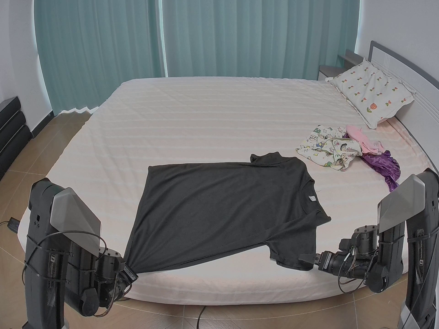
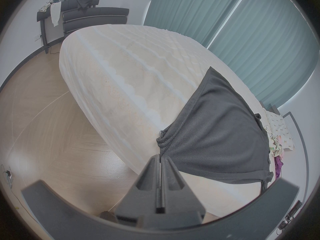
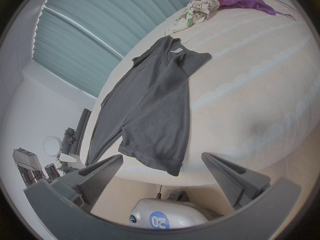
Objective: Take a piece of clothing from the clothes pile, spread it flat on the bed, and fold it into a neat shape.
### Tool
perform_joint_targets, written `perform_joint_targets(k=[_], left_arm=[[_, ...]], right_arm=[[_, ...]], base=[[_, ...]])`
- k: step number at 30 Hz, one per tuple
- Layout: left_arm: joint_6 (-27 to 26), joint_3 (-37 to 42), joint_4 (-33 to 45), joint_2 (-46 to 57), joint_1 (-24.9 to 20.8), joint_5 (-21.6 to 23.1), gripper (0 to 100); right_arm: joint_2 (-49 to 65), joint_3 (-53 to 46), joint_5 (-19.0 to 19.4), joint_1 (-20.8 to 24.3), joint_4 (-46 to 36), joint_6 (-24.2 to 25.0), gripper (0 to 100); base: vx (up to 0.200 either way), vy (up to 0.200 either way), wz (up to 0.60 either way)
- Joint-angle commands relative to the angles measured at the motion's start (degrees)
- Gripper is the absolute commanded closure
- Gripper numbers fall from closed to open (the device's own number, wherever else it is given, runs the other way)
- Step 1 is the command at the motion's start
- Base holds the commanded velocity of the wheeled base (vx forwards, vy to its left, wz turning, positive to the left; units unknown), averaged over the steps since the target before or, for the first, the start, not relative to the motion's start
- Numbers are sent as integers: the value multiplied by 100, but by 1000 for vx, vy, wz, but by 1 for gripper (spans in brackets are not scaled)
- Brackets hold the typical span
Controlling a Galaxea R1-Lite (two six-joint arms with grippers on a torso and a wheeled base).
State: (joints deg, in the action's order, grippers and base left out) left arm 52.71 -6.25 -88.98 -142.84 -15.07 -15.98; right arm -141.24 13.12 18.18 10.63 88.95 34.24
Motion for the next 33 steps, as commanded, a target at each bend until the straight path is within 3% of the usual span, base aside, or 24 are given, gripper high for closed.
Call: perform_joint_targets(k=[1, 5, 9, 16, 17, 25, 33], left_arm=[[2, -7, -102, -7, 4, -10, 100], [2, -16, -102, -7, -5, -19, 100], [2, -16, -102, -7, 4, -28, 100], [2, -16, -102, -16, 4, -28, 100], [2, -16, -102, -16, 4, -28, 100], [11, -7, -102, 10, 13, 7, 100], [55, -51, -102, 45, 48, 25, 100]], right_arm=[[-26, 68, 11, 53, 69, 21, 0], [-141, 367, -95, 282, 69, 337, 0], [-290, 481, -675, 422, 61, 373, 0], [-272, 481, -675, 422, 61, 390, 0], [-272, 472, -675, 422, 61, 390, 100], [35, -37, -649, 352, 61, 267, 100], [624, -319, -587, 194, -1, -489, 100]], base=[[0, 0, 0], [0, 0, 0], [0, 0, 0], [0, 0, 0], [0, 0, 0], [0, 0, 0], [0, 0, 0]])
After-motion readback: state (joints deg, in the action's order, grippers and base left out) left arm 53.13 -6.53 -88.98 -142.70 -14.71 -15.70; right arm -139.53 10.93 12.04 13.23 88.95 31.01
